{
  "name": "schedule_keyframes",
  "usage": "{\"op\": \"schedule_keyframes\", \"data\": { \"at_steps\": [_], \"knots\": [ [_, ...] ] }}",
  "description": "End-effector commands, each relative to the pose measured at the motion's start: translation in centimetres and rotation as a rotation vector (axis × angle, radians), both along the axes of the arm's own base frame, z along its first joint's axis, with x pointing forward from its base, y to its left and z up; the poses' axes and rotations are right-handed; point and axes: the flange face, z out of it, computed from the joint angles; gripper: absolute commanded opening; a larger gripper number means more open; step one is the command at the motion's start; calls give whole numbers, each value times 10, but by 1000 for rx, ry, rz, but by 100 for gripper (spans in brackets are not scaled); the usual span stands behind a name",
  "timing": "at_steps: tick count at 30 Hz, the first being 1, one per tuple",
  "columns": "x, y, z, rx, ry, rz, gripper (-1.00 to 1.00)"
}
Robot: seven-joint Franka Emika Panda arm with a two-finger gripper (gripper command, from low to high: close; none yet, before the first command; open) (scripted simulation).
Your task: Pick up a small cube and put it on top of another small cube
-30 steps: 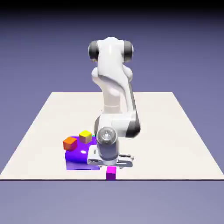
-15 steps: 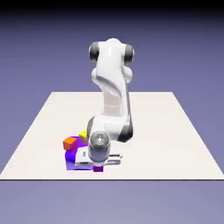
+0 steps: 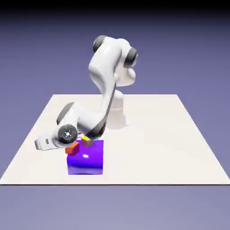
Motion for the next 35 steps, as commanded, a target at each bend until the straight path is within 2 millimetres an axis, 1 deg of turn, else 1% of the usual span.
{"op": "schedule_keyframes", "data": {
  "at_steps": [1,2,3,7,11,15,24,25,26,31,32,33,34,35],
  "knots": [
    [-15,-10,5,14,12,-7,-100],
    [-30,-19,10,30,23,-15,-100],
    [-40,-19,8,41,7,-32,-100],
    [-67,1,-9,63,-108,-126,-100],
    [-93,27,-20,74,-215,-231,-100],
    [-119,56,-27,73,-313,-344,-100],
    [-157,133,-34,-21,-530,-670,-100],
    [-168,135,-38,-17,-504,-707,-100],
    [-168,135,-38,-17,-504,-708,-100],
    [-189,141,-101,-17,-504,-708,-100],
    [-190,141,-102,-17,-504,-708,-100],
    [-190,141,-102,-17,-504,-708,100],
    [-190,141,-102,-17,-504,-708,100],
    [-185,140,-90,-16,-504,-708,100]
  ]
}}
